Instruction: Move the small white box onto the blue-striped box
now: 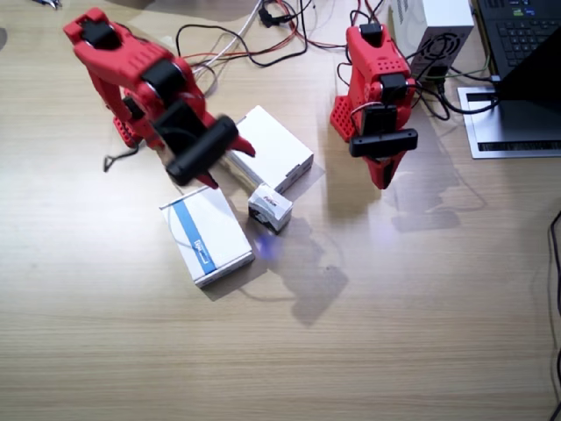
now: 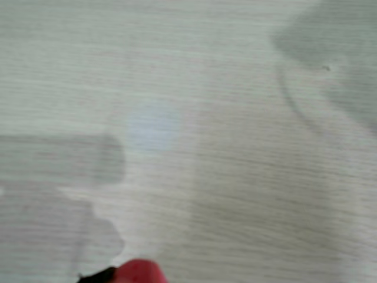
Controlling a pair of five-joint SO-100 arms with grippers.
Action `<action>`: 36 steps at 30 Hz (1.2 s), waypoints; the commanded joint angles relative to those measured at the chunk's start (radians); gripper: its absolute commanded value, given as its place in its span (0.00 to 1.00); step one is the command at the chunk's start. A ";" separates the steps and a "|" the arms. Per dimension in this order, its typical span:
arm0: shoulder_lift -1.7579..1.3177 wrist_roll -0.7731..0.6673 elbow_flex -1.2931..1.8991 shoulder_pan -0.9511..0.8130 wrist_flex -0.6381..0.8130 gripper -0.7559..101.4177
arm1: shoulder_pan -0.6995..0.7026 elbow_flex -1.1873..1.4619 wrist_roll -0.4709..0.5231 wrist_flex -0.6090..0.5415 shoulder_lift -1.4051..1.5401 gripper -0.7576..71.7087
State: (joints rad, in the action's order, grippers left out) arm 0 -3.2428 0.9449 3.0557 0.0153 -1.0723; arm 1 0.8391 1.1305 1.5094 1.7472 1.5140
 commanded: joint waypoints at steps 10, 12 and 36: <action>-0.028 0.017 -0.017 -0.028 0.020 0.01 | 0.135 -0.632 0.017 0.104 -0.609 0.66; -0.028 0.018 -0.017 -0.026 0.020 0.01 | 0.144 -0.666 0.006 0.107 -0.673 0.66; -0.028 0.025 -0.017 -0.006 0.037 0.01 | 0.193 -0.767 -0.189 0.126 -0.701 0.24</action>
State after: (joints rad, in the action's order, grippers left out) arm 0 -3.2428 0.9449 3.0557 0.0153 -1.0569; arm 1 0.9833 0.3866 1.3284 1.8592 0.6596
